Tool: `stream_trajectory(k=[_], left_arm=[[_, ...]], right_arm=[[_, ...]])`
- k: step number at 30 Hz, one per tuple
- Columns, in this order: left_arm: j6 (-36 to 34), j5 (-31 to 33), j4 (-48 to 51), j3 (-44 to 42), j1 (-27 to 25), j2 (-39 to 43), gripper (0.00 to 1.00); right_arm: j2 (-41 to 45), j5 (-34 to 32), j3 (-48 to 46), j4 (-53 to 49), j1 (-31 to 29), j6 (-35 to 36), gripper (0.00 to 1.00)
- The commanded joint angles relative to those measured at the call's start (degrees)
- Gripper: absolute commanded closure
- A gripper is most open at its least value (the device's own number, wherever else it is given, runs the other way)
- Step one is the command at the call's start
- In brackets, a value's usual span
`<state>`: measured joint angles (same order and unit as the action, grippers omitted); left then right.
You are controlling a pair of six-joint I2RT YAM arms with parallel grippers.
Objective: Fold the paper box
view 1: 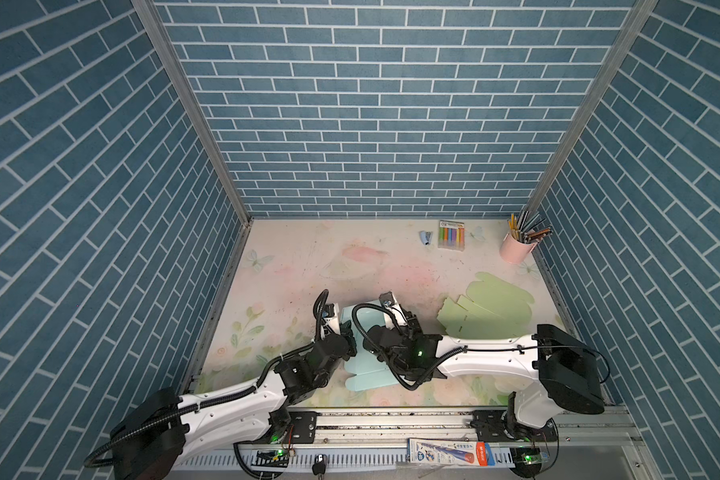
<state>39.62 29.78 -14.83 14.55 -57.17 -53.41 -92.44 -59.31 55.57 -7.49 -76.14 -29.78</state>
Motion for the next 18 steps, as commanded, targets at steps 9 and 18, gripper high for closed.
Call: stream_trajectory(k=[9, 18], left_arm=[[-5.3, 1.3, -4.5, 0.2, 0.3, -3.8, 1.0], [-19.2, -2.5, -13.0, -2.0, 1.0, -5.7, 1.0]], right_arm=[[15.5, 15.9, -6.2, 1.0, -2.1, -0.8, 0.34], [28.6, 29.2, -9.1, 4.2, 0.6, 2.4, 0.26]])
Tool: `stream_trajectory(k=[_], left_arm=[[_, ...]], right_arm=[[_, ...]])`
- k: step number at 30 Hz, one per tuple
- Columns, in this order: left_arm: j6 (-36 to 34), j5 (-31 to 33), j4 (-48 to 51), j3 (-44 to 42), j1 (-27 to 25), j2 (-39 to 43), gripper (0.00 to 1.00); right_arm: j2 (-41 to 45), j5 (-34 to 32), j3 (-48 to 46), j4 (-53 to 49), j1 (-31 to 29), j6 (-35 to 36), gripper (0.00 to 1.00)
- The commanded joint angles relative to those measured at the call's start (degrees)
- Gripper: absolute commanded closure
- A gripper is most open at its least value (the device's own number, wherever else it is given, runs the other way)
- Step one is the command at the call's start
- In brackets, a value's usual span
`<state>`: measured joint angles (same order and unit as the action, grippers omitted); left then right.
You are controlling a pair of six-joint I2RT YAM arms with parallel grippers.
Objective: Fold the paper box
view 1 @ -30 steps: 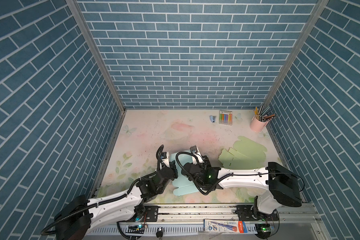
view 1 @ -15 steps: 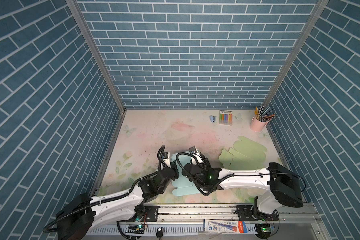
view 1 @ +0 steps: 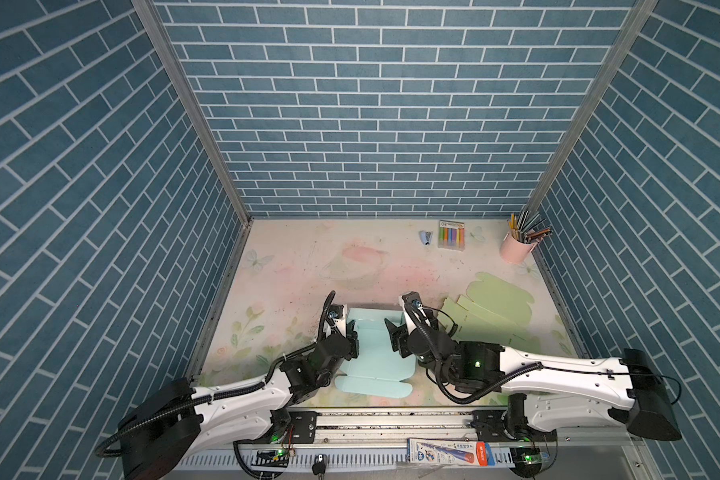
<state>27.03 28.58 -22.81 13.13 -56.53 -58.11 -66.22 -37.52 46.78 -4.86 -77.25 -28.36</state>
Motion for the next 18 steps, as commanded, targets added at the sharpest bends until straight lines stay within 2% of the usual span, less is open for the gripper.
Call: stream_trajectory(k=[1, 3, 6, 11, 18], left_arm=[[-7.6, -1.6, -5.5, -0.6, 0.4, -1.4, 1.0], [-10.4, -2.7, -7.3, -1.1, 0.5, -1.8, 1.0], [-14.7, -5.1, -10.6, -2.2, 0.3, -2.3, 1.0], [-18.2, -9.8, -18.1, -5.8, 0.3, -2.6, 1.0], [-20.1, -11.7, -27.6, -8.6, 0.2, -8.4, 1.0]], right_arm=[[2.8, 10.4, -0.5, 2.5, 3.1, 1.5, 0.25], [3.0, 18.8, -1.2, 4.8, 8.0, 1.7, 0.25], [0.9, 26.8, -2.3, 7.1, 14.1, 1.9, 0.25], [-5.9, 33.5, -2.2, 8.5, 18.5, 1.7, 0.27], [-13.2, 45.4, -5.1, 19.7, 20.4, -2.3, 0.29]])
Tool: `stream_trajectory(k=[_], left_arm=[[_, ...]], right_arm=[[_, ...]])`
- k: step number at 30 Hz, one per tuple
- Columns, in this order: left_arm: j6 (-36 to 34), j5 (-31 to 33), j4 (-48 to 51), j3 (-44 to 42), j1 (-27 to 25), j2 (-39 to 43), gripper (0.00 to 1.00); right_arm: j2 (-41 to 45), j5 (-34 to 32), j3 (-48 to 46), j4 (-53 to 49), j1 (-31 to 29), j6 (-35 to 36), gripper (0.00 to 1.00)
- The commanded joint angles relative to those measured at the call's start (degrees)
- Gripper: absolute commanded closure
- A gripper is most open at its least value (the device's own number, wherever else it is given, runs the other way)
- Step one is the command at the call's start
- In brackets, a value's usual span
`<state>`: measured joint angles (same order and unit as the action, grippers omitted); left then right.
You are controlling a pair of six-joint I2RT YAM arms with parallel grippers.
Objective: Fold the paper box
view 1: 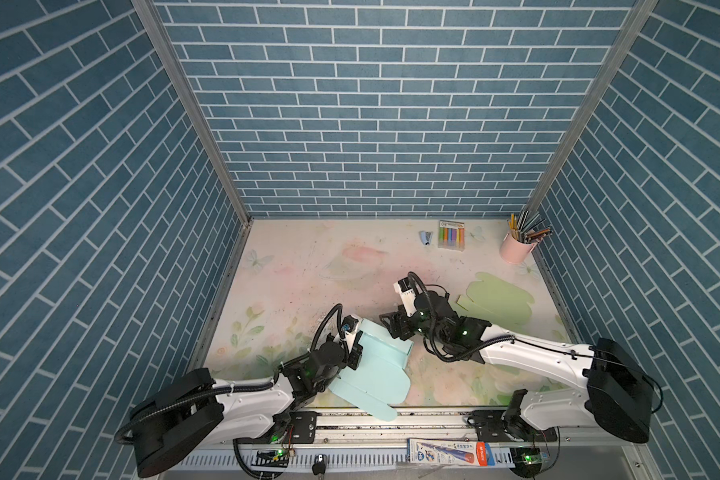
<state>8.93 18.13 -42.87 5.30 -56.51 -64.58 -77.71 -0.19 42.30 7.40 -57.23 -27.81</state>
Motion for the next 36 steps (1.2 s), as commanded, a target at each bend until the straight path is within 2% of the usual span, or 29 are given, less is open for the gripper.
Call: stream_trajectory(k=[1, 6, 12, 20, 23, 31, 36], left_arm=[[-2.1, -1.1, -8.3, -0.9, 0.2, -2.8, 1.0], [-2.7, 0.4, -11.3, -0.5, 0.2, -7.9, 1.0], [-2.2, 2.8, -14.7, -0.7, 0.4, -11.7, 1.0], [-0.7, 2.6, -19.4, -1.3, 1.5, -15.3, 1.0], [-0.4, 2.3, -20.5, -1.5, 1.7, -15.8, 1.0], [0.2, 1.6, -19.9, -3.5, 1.8, -13.6, 1.0], [0.2, 2.0, -18.9, -3.9, 1.7, -13.0, 0.95]], right_arm=[[-2.6, 9.5, -1.1, 8.9, 0.4, -3.6, 0.3], [-6.3, 16.7, -2.9, 15.0, 0.6, -6.7, 0.32], [-8.1, 22.0, -6.2, 22.0, 0.7, -10.8, 0.34], [-8.9, 26.4, -10.5, 30.1, 0.7, -15.4, 0.39], [-8.4, 24.6, -11.3, 28.5, 0.6, -15.1, 0.4], [-3.0, 11.7, -7.9, 12.0, 0.3, -8.0, 0.39], [-1.9, 9.4, -6.2, 8.8, 0.4, -6.3, 0.36]])
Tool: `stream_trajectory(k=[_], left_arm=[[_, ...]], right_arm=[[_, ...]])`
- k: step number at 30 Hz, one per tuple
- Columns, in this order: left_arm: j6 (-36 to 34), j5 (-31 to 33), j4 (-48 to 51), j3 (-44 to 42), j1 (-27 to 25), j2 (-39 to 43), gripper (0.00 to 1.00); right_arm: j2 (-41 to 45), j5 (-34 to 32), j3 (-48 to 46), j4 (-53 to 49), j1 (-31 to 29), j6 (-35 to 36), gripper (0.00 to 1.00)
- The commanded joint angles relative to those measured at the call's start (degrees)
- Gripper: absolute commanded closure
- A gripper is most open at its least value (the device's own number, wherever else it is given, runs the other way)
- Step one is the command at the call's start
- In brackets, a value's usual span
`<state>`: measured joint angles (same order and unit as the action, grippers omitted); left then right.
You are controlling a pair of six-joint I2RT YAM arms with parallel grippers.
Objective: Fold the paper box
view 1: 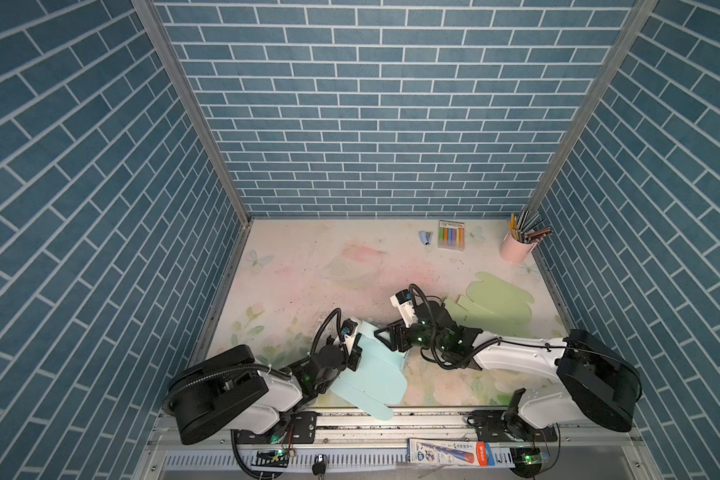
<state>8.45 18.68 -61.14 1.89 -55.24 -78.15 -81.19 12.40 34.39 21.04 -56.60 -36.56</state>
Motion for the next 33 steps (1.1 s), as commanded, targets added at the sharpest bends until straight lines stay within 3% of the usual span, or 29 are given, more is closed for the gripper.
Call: stream_trajectory(k=[1, 8, 20, 33], left_arm=[[0.6, 1.5, -0.7, -0.5, 0.5, 0.6, 0.94], [0.9, 1.5, 0.1, -0.5, 0.5, 1.1, 0.88], [1.6, 2.2, 0.1, -0.8, 0.4, 0.6, 0.84], [2.3, 3.3, -2.0, -0.5, 0.5, -1.8, 0.86]], right_arm=[[1.6, -3.0, 1.8, -5.0, -0.3, 2.6, 0.36], [2.0, -2.5, 2.2, -5.5, -0.5, 2.8, 0.36], [2.5, -9.0, 7.4, -14.9, -2.2, 7.5, 0.33], [-0.6, 2.1, 3.3, -6.1, -3.5, 2.2, 0.36]])
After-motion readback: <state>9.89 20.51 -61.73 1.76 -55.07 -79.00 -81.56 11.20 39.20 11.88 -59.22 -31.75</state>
